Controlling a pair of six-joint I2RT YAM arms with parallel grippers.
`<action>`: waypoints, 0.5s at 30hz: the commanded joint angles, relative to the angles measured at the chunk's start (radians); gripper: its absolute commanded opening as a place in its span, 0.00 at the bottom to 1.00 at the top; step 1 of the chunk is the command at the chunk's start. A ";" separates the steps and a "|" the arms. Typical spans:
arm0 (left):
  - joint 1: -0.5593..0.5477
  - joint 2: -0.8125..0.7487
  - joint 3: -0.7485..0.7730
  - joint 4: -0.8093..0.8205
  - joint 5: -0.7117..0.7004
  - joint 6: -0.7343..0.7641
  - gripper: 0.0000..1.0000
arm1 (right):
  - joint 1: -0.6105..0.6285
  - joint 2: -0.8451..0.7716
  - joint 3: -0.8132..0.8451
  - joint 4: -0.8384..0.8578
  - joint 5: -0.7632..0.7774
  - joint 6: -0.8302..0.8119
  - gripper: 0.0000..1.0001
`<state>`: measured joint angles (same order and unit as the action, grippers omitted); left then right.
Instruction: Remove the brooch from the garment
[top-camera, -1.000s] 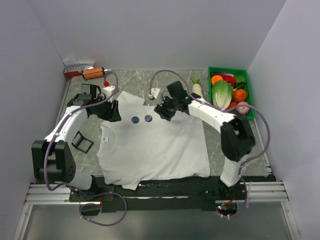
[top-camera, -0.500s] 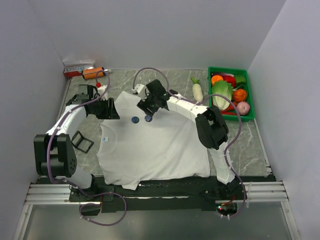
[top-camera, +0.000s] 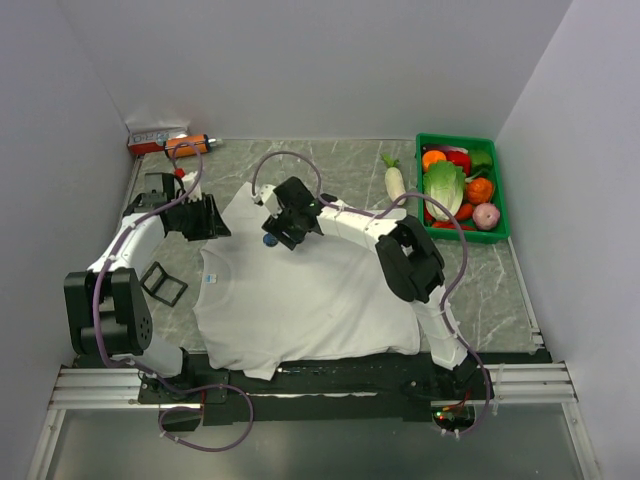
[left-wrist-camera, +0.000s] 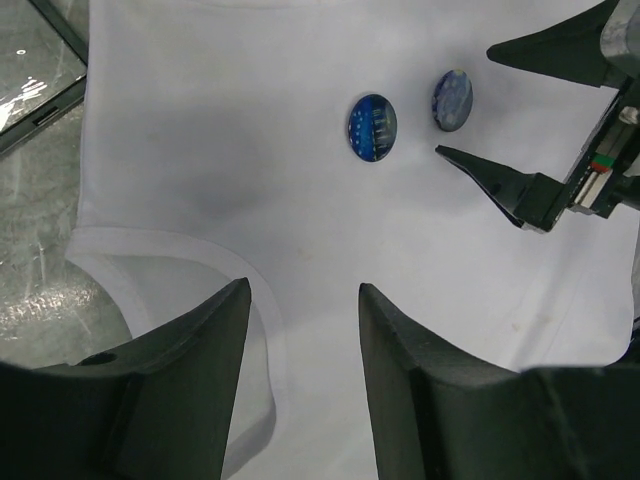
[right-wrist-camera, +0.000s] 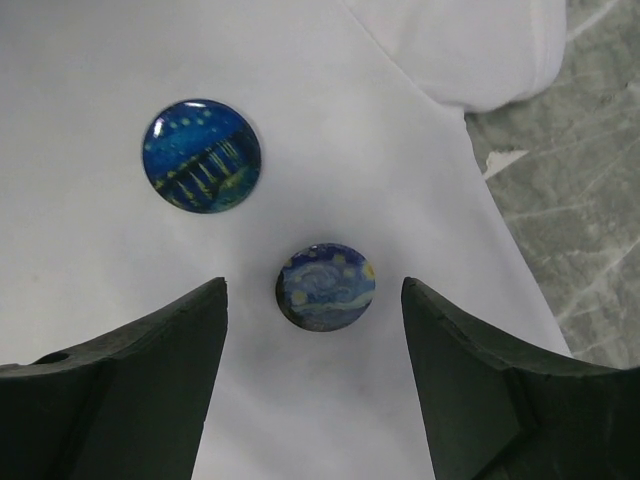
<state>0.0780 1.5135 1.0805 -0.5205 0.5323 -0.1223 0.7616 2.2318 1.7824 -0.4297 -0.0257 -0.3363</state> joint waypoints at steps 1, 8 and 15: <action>0.014 -0.047 -0.014 0.030 0.000 -0.025 0.53 | -0.001 0.034 -0.018 0.035 0.104 0.023 0.77; 0.025 -0.044 -0.010 0.024 -0.006 -0.013 0.53 | -0.004 0.051 -0.005 0.035 0.112 0.031 0.77; 0.029 -0.027 0.007 0.028 -0.012 -0.017 0.53 | -0.021 0.026 0.003 0.040 0.184 0.022 0.75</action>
<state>0.0998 1.5059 1.0660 -0.5129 0.5247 -0.1261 0.7612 2.2631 1.7668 -0.4007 0.0879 -0.3141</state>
